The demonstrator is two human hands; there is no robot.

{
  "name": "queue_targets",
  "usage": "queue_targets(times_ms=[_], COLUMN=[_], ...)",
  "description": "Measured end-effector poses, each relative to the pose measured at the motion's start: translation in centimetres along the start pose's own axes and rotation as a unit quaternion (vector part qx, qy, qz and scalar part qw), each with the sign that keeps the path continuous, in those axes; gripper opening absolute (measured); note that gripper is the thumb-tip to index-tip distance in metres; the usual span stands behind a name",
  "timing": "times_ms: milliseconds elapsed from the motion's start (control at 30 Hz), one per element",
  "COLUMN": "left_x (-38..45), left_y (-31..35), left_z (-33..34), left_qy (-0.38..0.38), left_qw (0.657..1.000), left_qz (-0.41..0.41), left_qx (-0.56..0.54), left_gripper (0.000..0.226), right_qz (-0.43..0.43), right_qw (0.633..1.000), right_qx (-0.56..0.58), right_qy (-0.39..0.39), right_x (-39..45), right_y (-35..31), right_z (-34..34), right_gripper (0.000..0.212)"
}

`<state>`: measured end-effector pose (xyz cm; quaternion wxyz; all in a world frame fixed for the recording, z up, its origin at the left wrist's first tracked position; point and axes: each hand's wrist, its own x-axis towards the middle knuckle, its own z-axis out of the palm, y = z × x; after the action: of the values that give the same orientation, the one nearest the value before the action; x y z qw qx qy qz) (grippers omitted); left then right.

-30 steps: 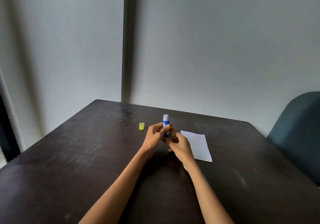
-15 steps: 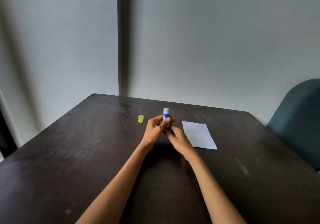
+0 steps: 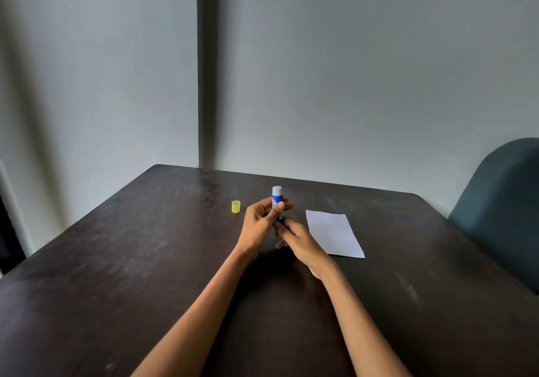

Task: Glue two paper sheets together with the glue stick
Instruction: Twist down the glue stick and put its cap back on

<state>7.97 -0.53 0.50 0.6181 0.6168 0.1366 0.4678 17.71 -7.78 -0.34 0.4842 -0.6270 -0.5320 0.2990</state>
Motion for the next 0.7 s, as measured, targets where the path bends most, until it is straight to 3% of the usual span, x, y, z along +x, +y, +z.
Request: queue_targets(times_ms=[67,167,233,300,400,500,633,700], left_x=[-0.11,-0.21,-0.21,-0.25,-0.2,-0.27,-0.7,-0.73], left_y=[-0.03,-0.04,-0.08,0.0,0.11,0.07,-0.17,-0.17], left_z=[-0.11,-0.15,-0.06,-0.07,-0.29,-0.5,-0.31,-0.19], left_qy=[0.0,0.006,0.002,0.0,0.0,-0.006,-0.016,-0.021], left_qw=[1.0,1.0,1.0,1.0,1.0,1.0,1.0,1.0], left_qz=[-0.001,0.002,0.004,0.003,0.009,0.007,0.005,0.005], left_qx=[0.003,-0.001,-0.012,-0.016,-0.001,0.005,0.003,0.0], left_gripper=[0.013,0.013,0.014,0.016,0.016,0.016,0.012,0.013], right_qz=[0.005,-0.037,-0.068,-0.069,-0.077,-0.083,-0.067,-0.066], right_qw=[1.0,0.968,0.936,0.942,0.982,0.988,0.932,0.929], right_qx=[-0.018,-0.199,-0.252,-0.233,-0.127,-0.114,-0.279,-0.279], right_qy=[-0.013,0.145,0.237,0.232,0.117,0.063,0.221,0.234], right_x=[0.01,0.33,0.39,0.57,0.27,-0.01,0.2,0.18], right_y=[-0.13,0.14,0.19,0.3,0.09,-0.16,0.15,0.27], right_z=[-0.18,0.29,0.72,0.76,0.43,0.05,0.28,0.53], right_gripper=[0.022,0.017,0.017,0.019,0.022,0.026,0.025,0.031])
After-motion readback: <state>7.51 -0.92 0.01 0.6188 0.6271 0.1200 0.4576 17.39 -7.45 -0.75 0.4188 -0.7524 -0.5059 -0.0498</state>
